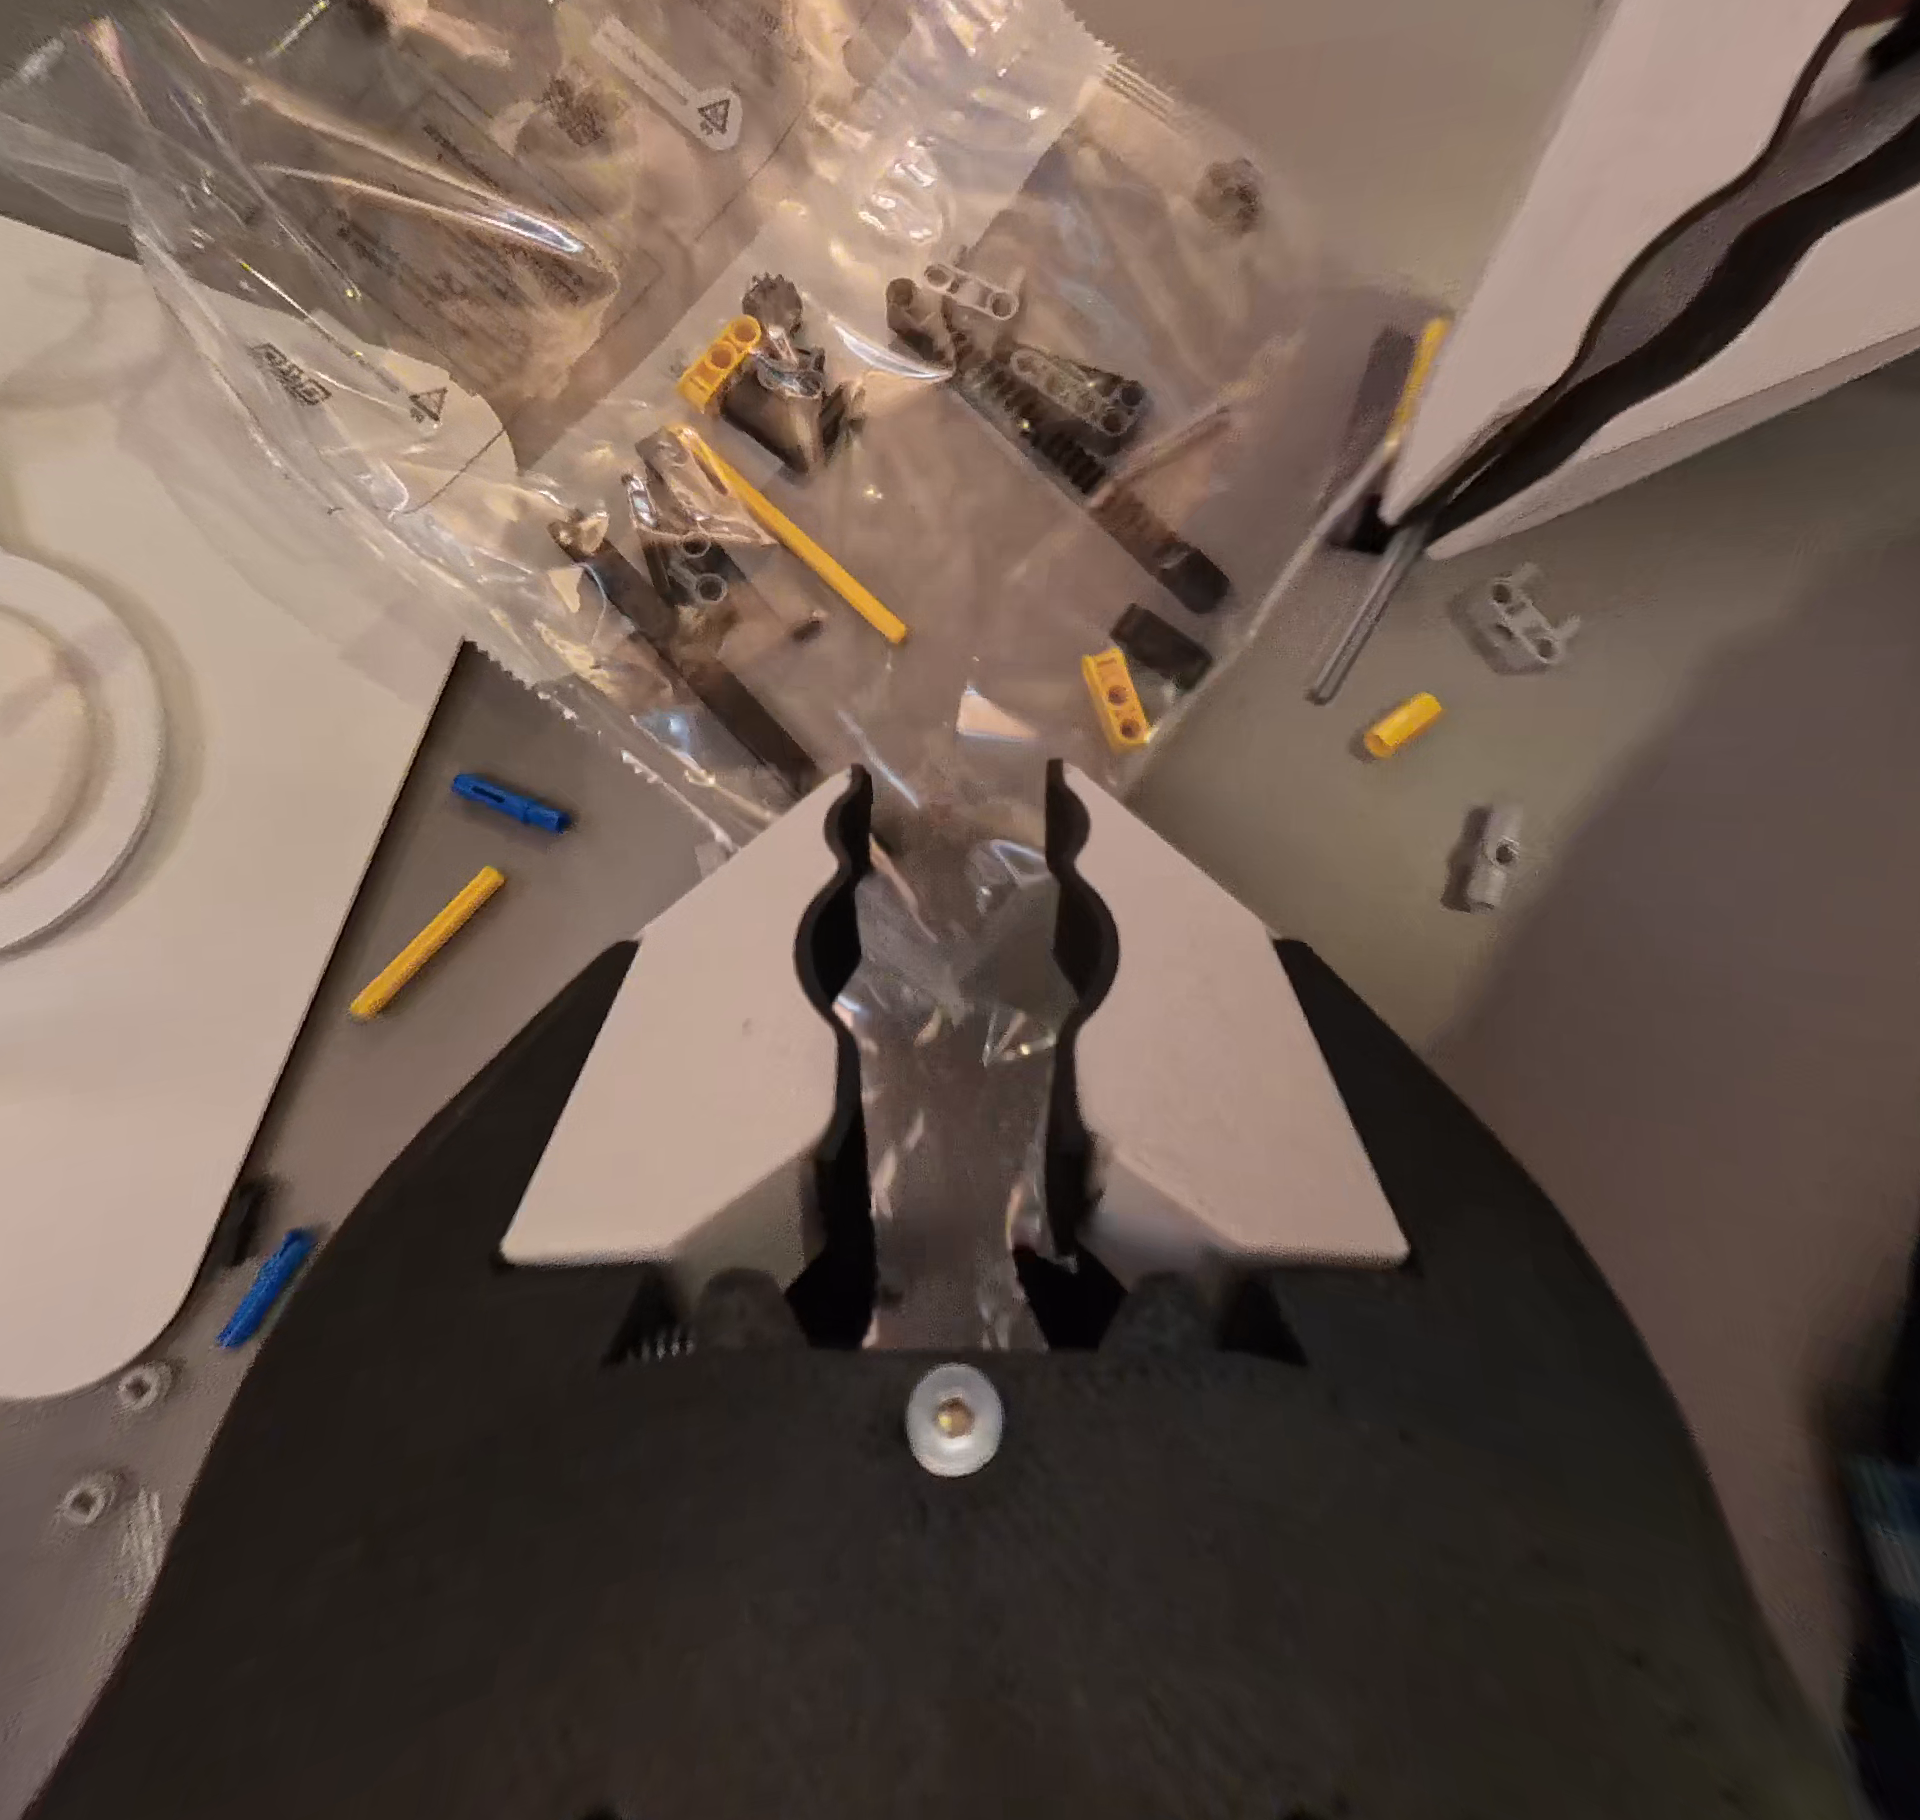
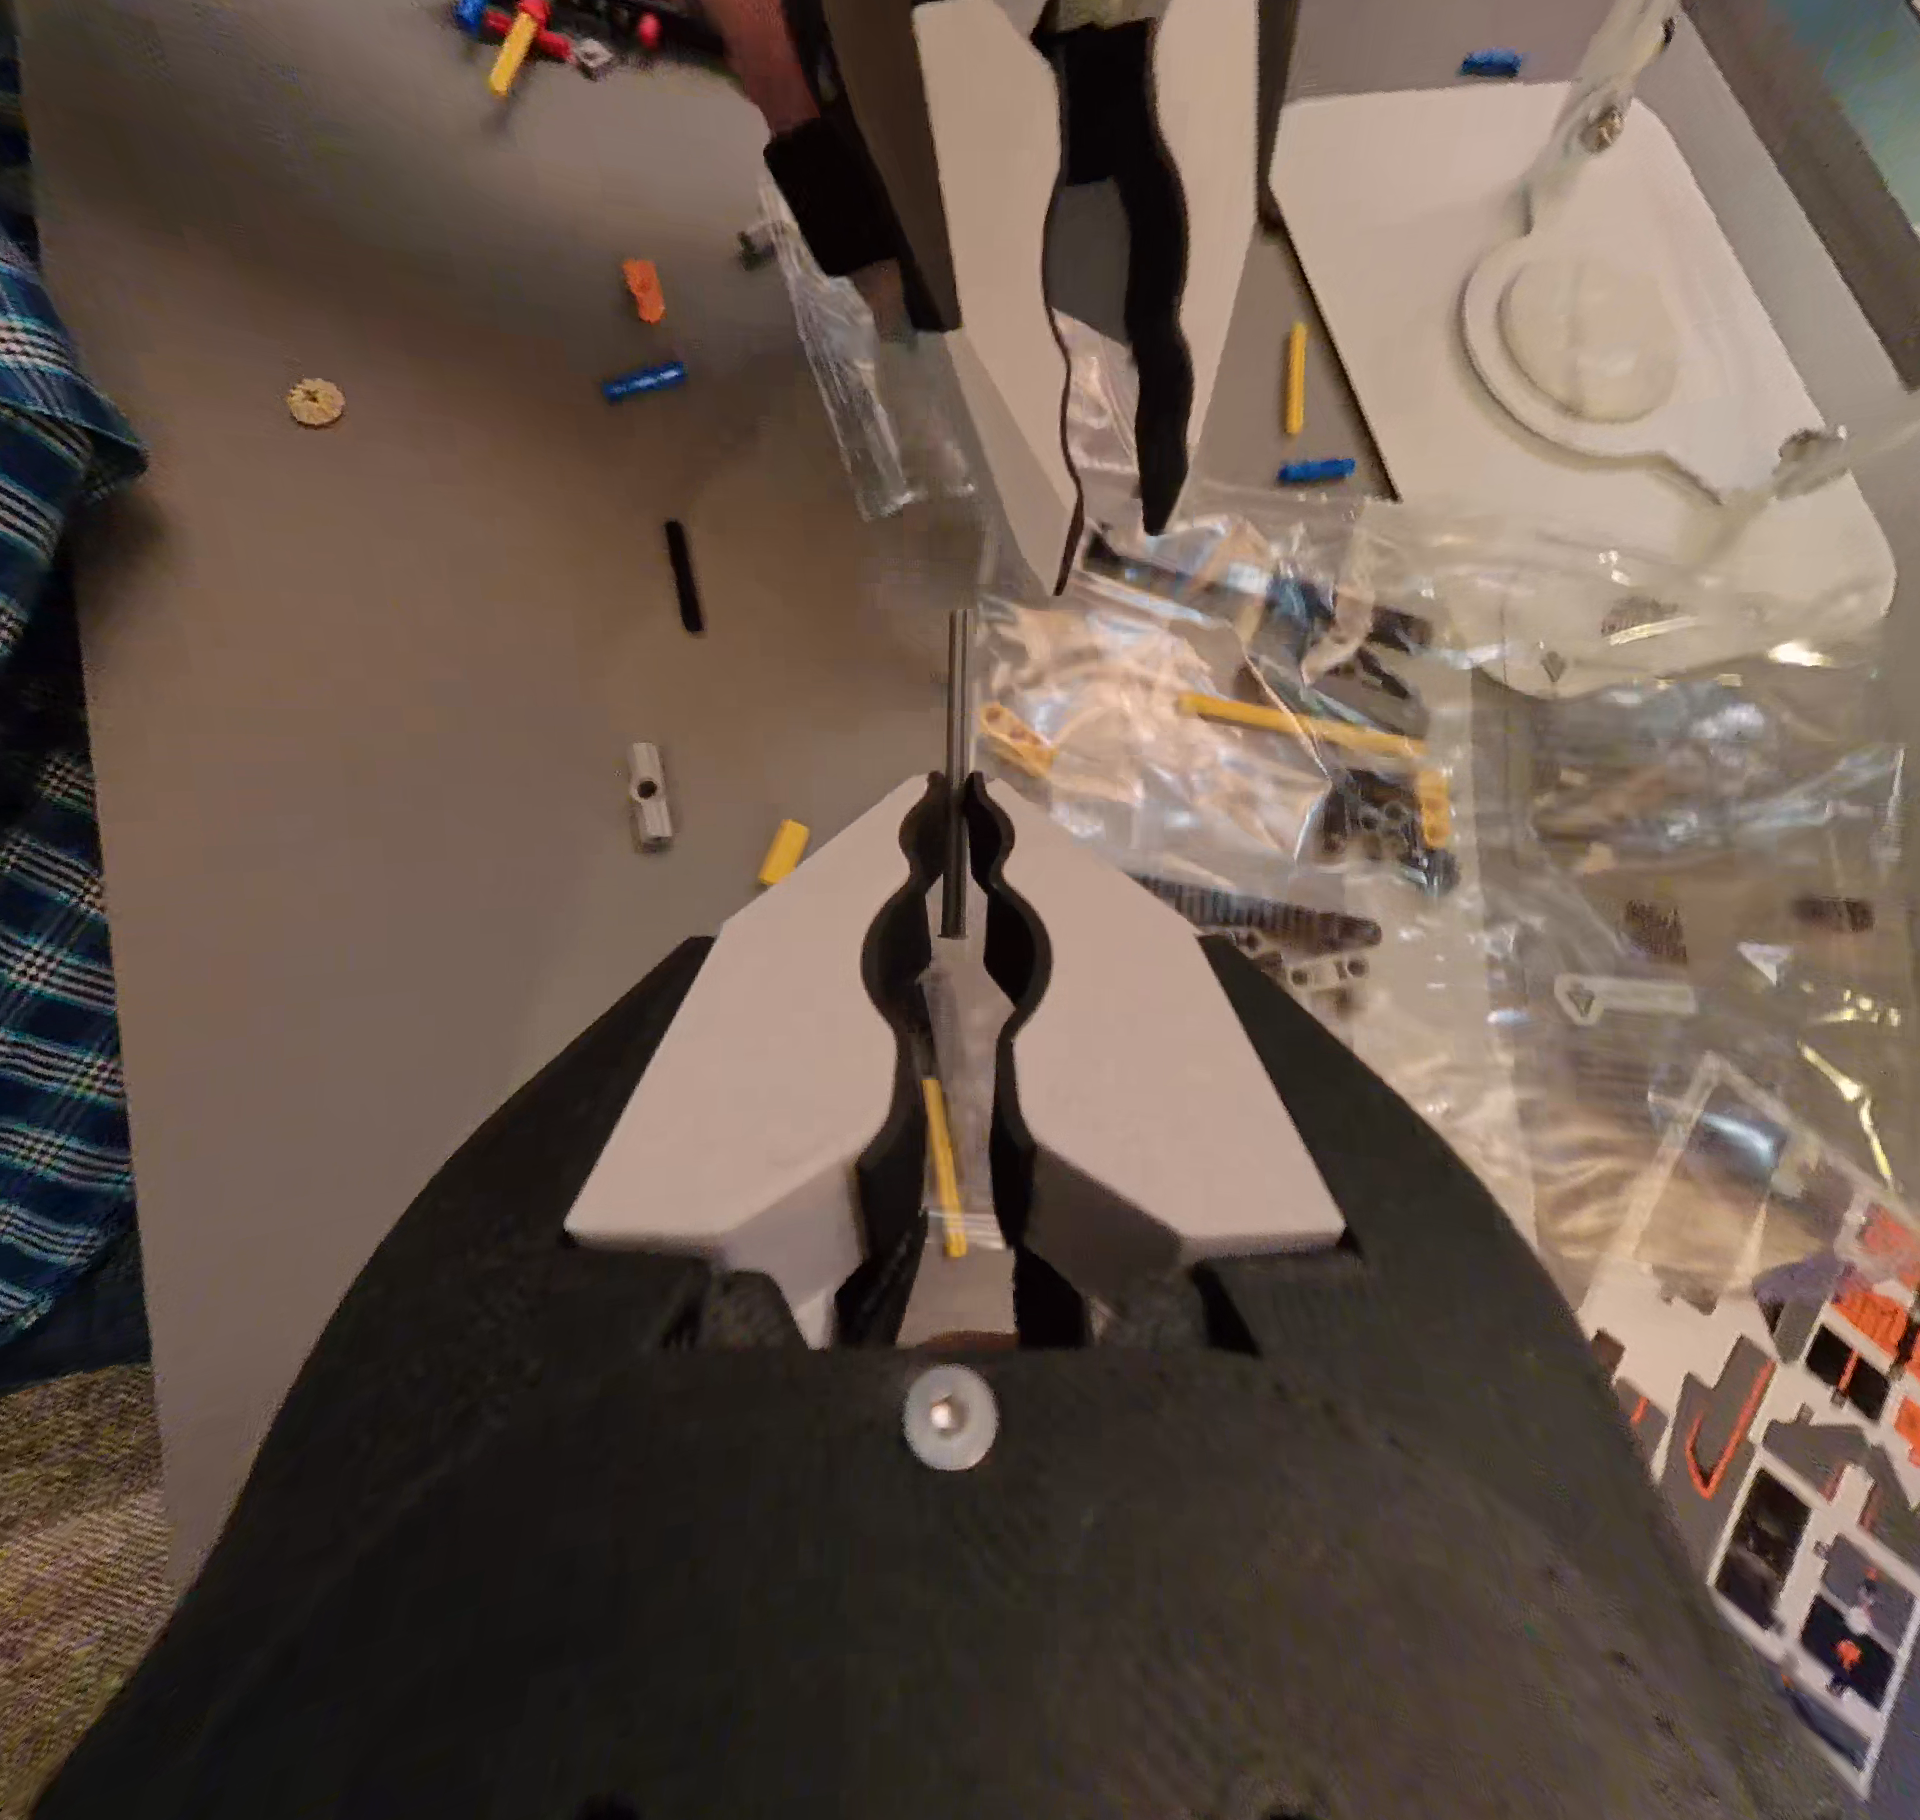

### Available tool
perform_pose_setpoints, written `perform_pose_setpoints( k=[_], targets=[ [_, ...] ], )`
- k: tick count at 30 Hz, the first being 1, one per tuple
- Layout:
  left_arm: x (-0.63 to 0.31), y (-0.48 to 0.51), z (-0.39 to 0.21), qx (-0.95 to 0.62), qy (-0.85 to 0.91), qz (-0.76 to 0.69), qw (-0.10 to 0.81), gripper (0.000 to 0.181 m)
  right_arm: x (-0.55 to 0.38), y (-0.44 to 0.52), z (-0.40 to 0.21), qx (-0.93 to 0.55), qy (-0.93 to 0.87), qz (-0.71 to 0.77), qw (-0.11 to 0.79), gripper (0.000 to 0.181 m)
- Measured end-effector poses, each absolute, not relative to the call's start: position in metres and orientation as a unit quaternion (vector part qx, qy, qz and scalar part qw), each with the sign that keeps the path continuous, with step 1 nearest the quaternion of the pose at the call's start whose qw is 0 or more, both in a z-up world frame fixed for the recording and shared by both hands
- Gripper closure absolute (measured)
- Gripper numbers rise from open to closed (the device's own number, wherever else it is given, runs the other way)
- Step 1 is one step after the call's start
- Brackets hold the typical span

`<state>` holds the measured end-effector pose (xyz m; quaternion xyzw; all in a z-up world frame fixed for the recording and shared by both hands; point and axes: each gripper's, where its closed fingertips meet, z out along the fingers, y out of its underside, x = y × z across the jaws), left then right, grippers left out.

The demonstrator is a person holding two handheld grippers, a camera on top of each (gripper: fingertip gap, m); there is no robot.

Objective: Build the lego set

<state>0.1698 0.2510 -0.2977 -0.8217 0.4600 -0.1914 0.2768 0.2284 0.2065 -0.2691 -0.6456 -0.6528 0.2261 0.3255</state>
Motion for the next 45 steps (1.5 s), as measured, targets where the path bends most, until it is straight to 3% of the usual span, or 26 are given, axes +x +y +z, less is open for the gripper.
perform_pose_setpoints(
  k=[1, 7, 13, 17, 45],
  targets=[
    [0.167, 0.246, -0.290, -0.816, 0.462, -0.201, 0.282, 0.149, 0.224, 0.203, -0.267, -0.636, -0.664, 0.218, 0.327, 0.180],
    [0.157, 0.202, -0.250, -0.773, 0.496, -0.251, 0.306, 0.153, 0.189, 0.186, -0.262, -0.554, -0.753, 0.147, 0.324, 0.180],
    [0.144, 0.170, -0.266, -0.769, 0.534, -0.221, 0.274, 0.156, 0.149, 0.174, -0.250, -0.496, -0.797, 0.137, 0.317, 0.181],
    [0.136, 0.169, -0.263, -0.768, 0.517, -0.223, 0.305, 0.180, 0.132, 0.171, -0.242, -0.480, -0.808, 0.140, 0.311, 0.180],
    [0.065, 0.188, -0.257, -0.795, 0.403, -0.239, 0.384, 0.181, 0.063, 0.194, -0.232, -0.494, -0.786, 0.174, 0.329, 0.179]
  ],
)
